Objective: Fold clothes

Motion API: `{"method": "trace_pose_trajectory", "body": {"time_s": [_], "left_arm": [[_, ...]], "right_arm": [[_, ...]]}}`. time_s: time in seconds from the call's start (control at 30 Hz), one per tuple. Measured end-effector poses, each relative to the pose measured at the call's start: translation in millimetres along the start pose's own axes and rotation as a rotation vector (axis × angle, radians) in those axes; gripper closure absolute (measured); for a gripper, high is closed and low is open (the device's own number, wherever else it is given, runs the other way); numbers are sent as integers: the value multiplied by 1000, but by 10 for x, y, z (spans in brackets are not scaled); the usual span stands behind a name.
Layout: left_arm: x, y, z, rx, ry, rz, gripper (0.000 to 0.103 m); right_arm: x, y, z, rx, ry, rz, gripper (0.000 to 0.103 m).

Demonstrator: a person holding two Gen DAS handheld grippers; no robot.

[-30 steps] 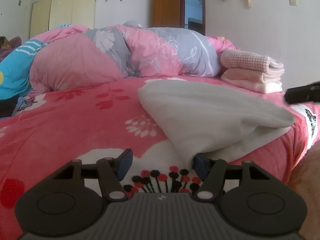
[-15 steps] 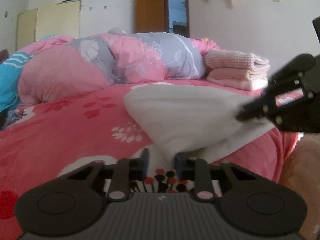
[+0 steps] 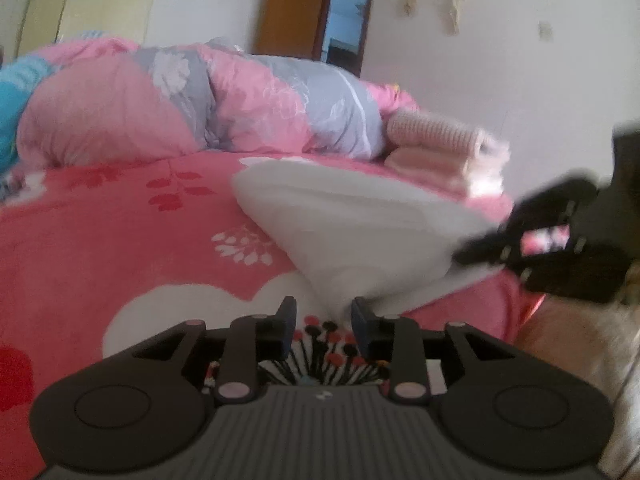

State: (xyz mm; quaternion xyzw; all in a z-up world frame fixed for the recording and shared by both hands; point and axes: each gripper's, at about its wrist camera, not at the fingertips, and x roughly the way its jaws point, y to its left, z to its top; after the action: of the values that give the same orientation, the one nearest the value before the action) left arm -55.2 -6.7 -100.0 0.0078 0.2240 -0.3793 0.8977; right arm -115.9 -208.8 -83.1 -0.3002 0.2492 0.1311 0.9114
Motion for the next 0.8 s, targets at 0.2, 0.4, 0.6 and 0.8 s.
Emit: {"method": "trace_pose_trajectory", "body": {"time_s": [0.2,0.4,0.6,0.8], "left_arm": [[238,-115,293,-22,8,0,71],[570,-320,155,104,87,49,69],[553,-297,138,110,93,38,69],[523,-309,113,118,91,42,66]], "right_arm": [[-31,13,-20,9,-27,-21,100],[-227,-83,-91,103,-31,-37,100],[-444,-484,-311,438,-65,-36,99],[-232,-521,-168,528,-139,82,97]]}}
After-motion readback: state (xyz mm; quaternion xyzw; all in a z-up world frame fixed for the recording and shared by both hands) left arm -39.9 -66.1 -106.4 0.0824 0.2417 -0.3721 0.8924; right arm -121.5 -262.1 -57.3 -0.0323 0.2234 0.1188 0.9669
